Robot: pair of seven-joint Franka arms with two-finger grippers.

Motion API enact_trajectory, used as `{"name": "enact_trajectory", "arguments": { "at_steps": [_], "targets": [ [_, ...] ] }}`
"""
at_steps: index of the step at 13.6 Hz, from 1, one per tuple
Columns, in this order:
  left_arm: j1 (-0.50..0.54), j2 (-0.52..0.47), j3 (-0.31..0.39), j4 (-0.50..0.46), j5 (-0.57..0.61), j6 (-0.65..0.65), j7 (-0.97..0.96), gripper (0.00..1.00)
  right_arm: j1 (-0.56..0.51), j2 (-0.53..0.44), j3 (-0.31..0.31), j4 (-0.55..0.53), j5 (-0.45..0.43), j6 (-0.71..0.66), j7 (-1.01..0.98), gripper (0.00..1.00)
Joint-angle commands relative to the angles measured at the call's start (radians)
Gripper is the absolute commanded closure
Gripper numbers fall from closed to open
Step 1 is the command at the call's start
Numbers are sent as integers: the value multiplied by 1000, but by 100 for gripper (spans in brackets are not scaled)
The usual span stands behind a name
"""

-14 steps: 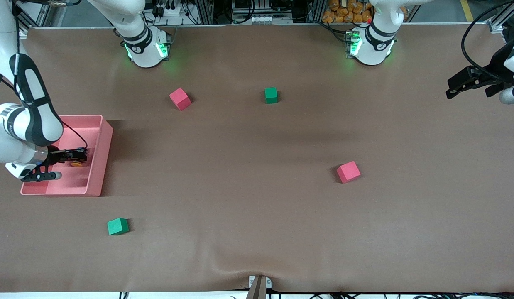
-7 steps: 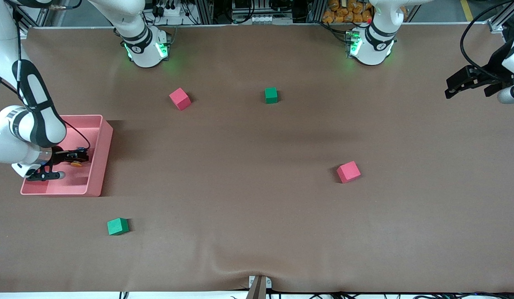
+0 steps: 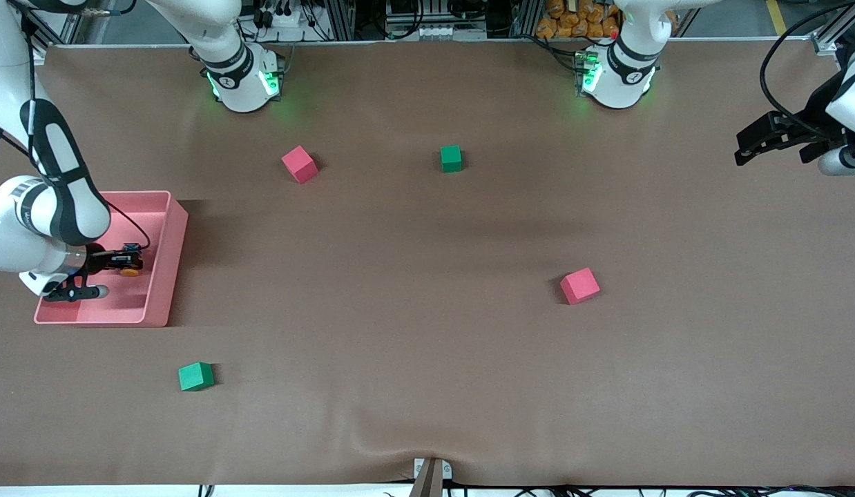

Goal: Place and upright button with both arms
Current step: 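Grasp the yellow-capped button in the tray with the right gripper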

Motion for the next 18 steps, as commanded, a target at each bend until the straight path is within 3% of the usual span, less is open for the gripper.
{"name": "enact_trajectory", "arguments": {
  "at_steps": [1,3,7,12,18],
  "targets": [
    [1,13,-2,26,-11,-18,16,0,-23,-3,19,9,6,4,-28,100],
    [2,13,-2,29,-10,-19,18,0,-17,-12,20,37,6,-41,-26,100],
    [2,16,-2,21,-13,-22,18,0,-5,-12,20,192,5,-258,-26,100],
    [4,11,-5,33,-8,-22,18,0,9,-28,28,215,6,-313,-17,100],
    [7,7,-11,35,-8,-22,21,0,165,-57,37,403,149,-594,186,100]
  ]
}}
